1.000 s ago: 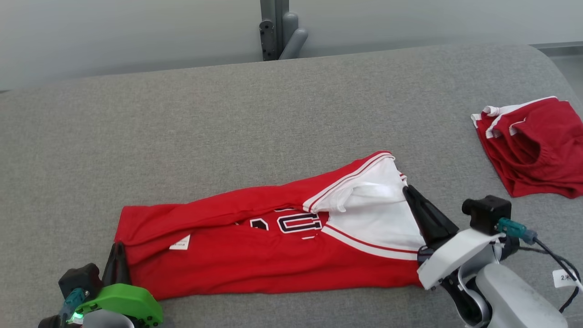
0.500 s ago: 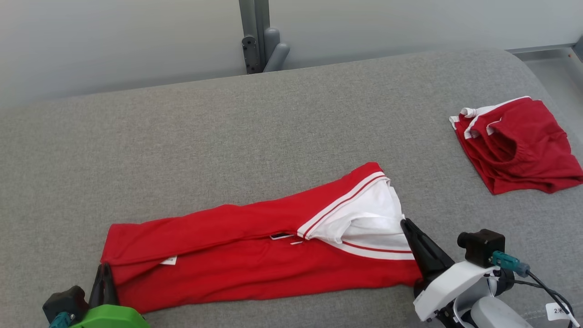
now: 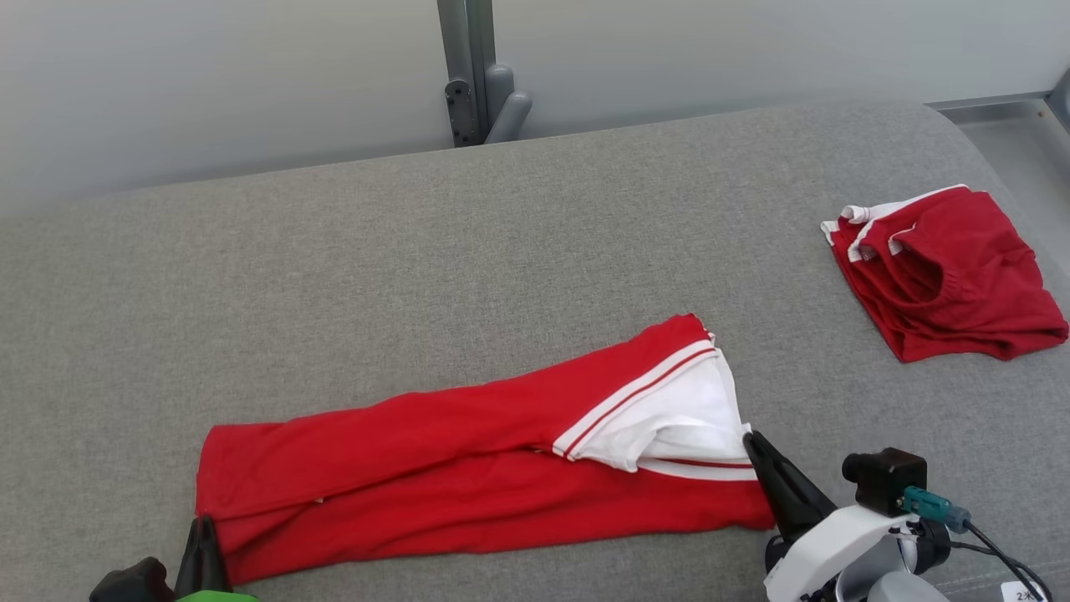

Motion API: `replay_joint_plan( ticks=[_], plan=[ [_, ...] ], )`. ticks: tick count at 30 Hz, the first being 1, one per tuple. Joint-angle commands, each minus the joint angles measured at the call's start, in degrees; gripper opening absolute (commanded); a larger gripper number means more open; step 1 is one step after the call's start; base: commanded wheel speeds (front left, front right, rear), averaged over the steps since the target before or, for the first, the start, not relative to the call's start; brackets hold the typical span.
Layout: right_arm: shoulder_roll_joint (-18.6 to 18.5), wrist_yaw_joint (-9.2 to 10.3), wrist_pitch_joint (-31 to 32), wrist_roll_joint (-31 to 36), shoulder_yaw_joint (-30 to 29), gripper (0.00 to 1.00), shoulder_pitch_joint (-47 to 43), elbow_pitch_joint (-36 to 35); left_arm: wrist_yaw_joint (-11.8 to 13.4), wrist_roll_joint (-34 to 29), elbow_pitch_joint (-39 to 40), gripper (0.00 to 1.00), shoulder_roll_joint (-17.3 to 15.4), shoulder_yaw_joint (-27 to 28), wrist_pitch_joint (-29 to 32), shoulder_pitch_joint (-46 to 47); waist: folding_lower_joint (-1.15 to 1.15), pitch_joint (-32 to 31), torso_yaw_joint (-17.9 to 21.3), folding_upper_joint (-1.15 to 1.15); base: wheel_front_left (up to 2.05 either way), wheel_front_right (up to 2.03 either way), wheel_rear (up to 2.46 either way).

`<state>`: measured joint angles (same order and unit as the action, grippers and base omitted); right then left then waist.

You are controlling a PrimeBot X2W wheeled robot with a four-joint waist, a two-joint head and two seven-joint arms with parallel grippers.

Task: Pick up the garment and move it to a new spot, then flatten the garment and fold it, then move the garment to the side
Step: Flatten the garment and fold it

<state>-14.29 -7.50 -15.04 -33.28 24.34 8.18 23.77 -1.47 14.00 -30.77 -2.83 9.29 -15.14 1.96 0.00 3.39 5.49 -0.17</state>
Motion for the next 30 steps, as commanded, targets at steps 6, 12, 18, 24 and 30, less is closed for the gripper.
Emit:
replay_joint_plan(
  ticks=[6, 12, 18, 24, 30],
  plan=[
    [0.2, 0.03, -0.2, 0.7, -0.2, 0.0, -1.8, 1.7, 1.1, 0.6, -0.1, 0.0, -0.2, -1.3, 0.0, -1.5, 0.0, -0.4, -0.7, 0.17, 0.0, 0.0, 0.0],
    [0.1, 0.04, -0.2, -1.7, 0.4, 0.39, -1.6, 4.5, 1.3, 0.4, -0.1, 0.15, -0.2, -2.1, 0.0, -1.8, 0.0, -0.4, -1.1, 0.17, 0.0, 0.0, 0.0],
    [0.3, 0.03, -0.1, 0.7, -4.2, 1.0, -0.2, 1.9, 3.0, -1.7, 5.2, 1.0, -0.2, -1.9, 0.0, -2.3, 0.0, 0.2, -1.8, 0.17, 0.0, 0.0, 0.0],
    [1.8, 0.03, -0.1, 4.7, -7.7, 1.0, 0.7, 0.4, 3.8, -2.7, 9.2, 1.0, -0.2, -2.4, 0.0, -3.2, 0.0, 0.6, -2.8, 0.17, 0.0, 0.0, 0.0],
    [3.4, 0.04, -0.1, 6.8, -5.4, 1.0, 6.1, 12.6, 4.1, -3.1, 9.5, 1.0, -0.2, -3.8, 0.0, -2.9, 0.0, 0.8, -4.7, 0.17, 0.0, 0.0, 0.0]
  ],
)
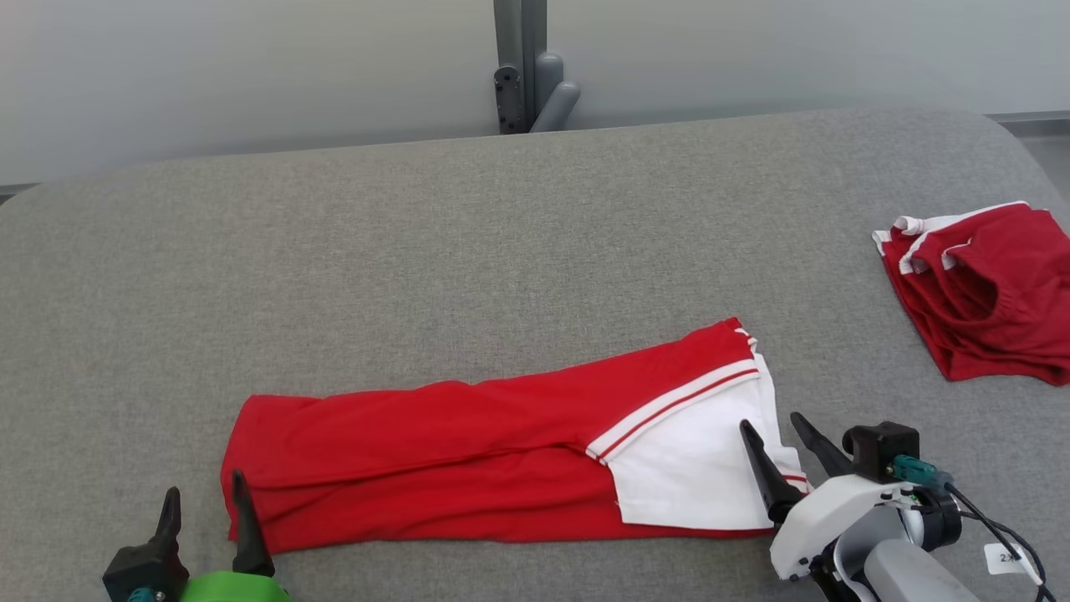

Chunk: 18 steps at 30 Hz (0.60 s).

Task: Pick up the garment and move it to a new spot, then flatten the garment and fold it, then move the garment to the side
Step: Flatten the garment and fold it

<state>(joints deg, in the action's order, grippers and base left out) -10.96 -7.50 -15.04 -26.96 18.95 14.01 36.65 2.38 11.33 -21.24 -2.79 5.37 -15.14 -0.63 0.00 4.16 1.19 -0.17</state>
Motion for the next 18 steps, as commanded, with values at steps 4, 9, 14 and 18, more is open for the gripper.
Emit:
replay_joint_plan(
  ticks=[4, 9, 14, 18],
  plan=[
    [1.2, 0.04, 0.4, -0.1, 1.2, 1.0, 4.1, 6.3, 0.3, 0.1, 0.1, 1.0, -0.2, -0.2, 0.0, -0.1, 0.0, 0.5, -1.4, 0.17, 0.0, 0.0, 0.0],
    [2.2, 0.04, 0.5, -0.2, 0.5, 1.0, 7.0, 13.1, 0.4, 1.0, 0.6, 1.0, -0.2, -0.4, 0.0, 0.2, 0.0, 1.1, -2.5, 0.17, 0.0, 0.0, 0.0],
    [3.2, 0.04, 0.5, -0.8, 0.7, 1.0, 7.6, 17.3, 0.6, 1.2, 1.0, 1.0, -0.2, -0.7, 0.0, 0.3, 0.0, 1.8, -3.0, 0.17, 0.0, 0.0, 0.0],
    [5.1, -0.13, 1.3, -3.3, 4.3, 0.75, 7.1, 17.8, 0.7, 1.2, 1.2, 1.0, -0.2, -0.9, 0.0, 0.5, 0.0, 2.1, -3.4, 0.17, 0.0, 0.0, 0.0]
  ],
)
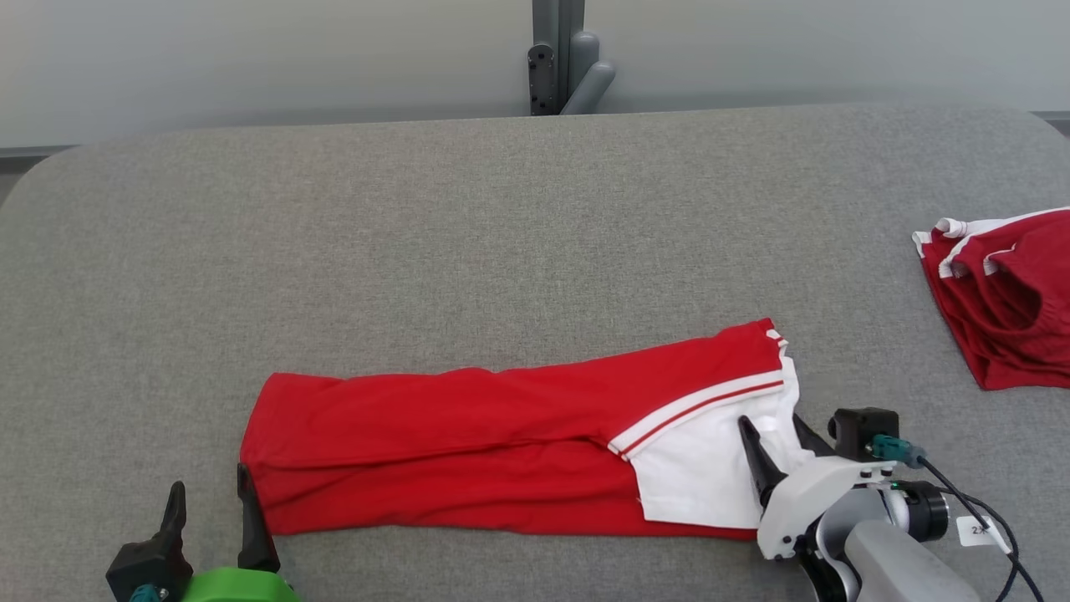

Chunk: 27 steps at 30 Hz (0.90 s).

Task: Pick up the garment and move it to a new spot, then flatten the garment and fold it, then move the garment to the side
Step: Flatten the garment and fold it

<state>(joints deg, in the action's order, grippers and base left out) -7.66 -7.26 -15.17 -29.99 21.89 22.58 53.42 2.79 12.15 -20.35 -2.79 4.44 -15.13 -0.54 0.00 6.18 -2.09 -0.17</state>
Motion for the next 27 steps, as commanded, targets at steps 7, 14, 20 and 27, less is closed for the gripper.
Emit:
replay_joint_plan(
  ticks=[7, 14, 20, 27],
  plan=[
    [-1.1, -0.16, 0.7, -4.8, 4.8, 0.0, -0.1, -0.5, 0.4, 0.6, 0.8, 1.0, -0.2, -0.4, 0.0, 1.0, 0.0, 0.6, 0.2, 0.17, 0.0, 0.0, 0.0],
    [-6.4, -0.14, 0.0, -4.6, -2.5, 0.0, 2.3, -2.3, 0.1, 0.8, 0.8, 1.0, -0.2, -1.6, 0.0, 1.6, 0.0, 1.3, 1.1, 0.17, 0.0, 0.0, 0.0],
    [-7.1, -0.18, 0.0, -1.9, -7.5, 0.0, 0.7, -7.0, -0.2, 0.8, 0.4, 1.0, -0.2, -2.4, 0.0, 1.8, 0.0, 1.6, 2.0, 0.17, 0.0, 0.0, 0.0],
    [-5.5, -0.22, 0.0, -2.0, 0.8, 0.0, -3.8, -20.4, -0.6, 1.1, -0.1, 1.0, -0.2, -4.2, 0.0, 2.3, 0.0, 1.3, 3.3, 0.17, 0.0, 0.0, 0.0]
  ],
)
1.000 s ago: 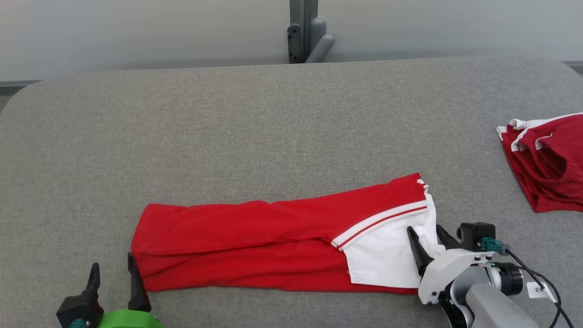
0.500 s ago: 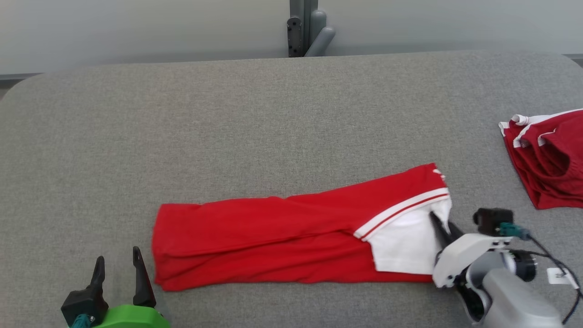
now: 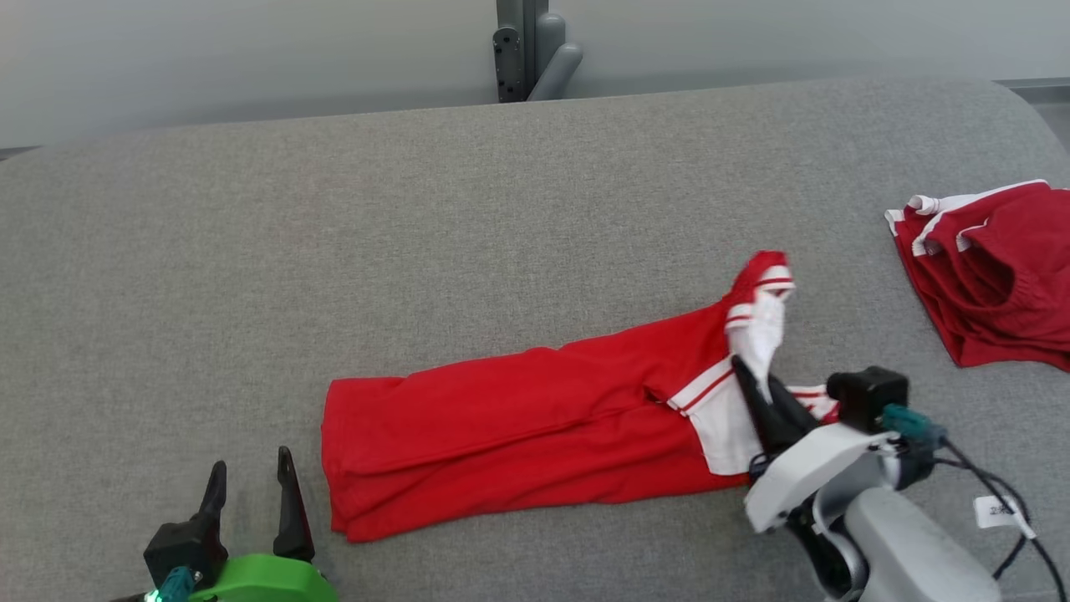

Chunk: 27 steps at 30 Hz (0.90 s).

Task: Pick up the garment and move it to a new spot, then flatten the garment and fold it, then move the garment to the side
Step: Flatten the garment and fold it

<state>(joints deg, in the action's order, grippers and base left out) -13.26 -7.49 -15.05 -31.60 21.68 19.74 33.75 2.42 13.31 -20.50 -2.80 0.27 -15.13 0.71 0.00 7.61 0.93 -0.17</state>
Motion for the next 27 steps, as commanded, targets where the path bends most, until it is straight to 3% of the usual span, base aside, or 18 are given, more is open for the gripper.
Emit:
replay_joint_plan(
  ticks=[1, 7, 14, 22, 27],
  plan=[
    [0.3, 0.01, -0.1, -1.4, 3.5, 0.0, -1.5, -2.4, -0.4, -0.2, 0.0, 1.0, -0.2, -0.4, 0.0, 1.1, 0.0, -0.2, 0.4, 0.17, 0.0, 0.0, 0.0],
    [1.4, 0.01, 2.6, -6.2, 16.1, 0.0, 0.1, -8.9, -0.6, 0.2, -0.7, 1.0, -0.2, -3.4, 0.0, 1.7, 0.0, 0.1, -1.1, 0.17, 0.0, 0.0, 0.0],
    [5.6, 0.01, 4.4, -9.5, 25.9, 0.0, 6.3, -7.3, -0.4, 0.8, -1.2, 1.0, -0.2, -7.8, 0.0, 3.0, 0.0, 0.9, -7.8, 0.17, 0.0, 0.0, 0.0],
    [8.3, 0.0, 3.0, -11.5, 31.3, 0.0, 12.3, 0.7, 0.0, 1.7, -1.5, 1.0, -0.2, -10.7, 0.0, 3.0, 0.0, 1.8, -16.4, 0.17, 0.0, 0.0, 0.0],
    [9.5, 0.0, 1.5, -13.7, 32.4, 0.0, 14.4, 5.2, 0.2, 1.7, -1.4, 1.0, -0.2, -11.0, 0.0, 2.3, 0.0, 1.7, -18.4, 0.17, 0.0, 0.0, 0.0]
  ],
)
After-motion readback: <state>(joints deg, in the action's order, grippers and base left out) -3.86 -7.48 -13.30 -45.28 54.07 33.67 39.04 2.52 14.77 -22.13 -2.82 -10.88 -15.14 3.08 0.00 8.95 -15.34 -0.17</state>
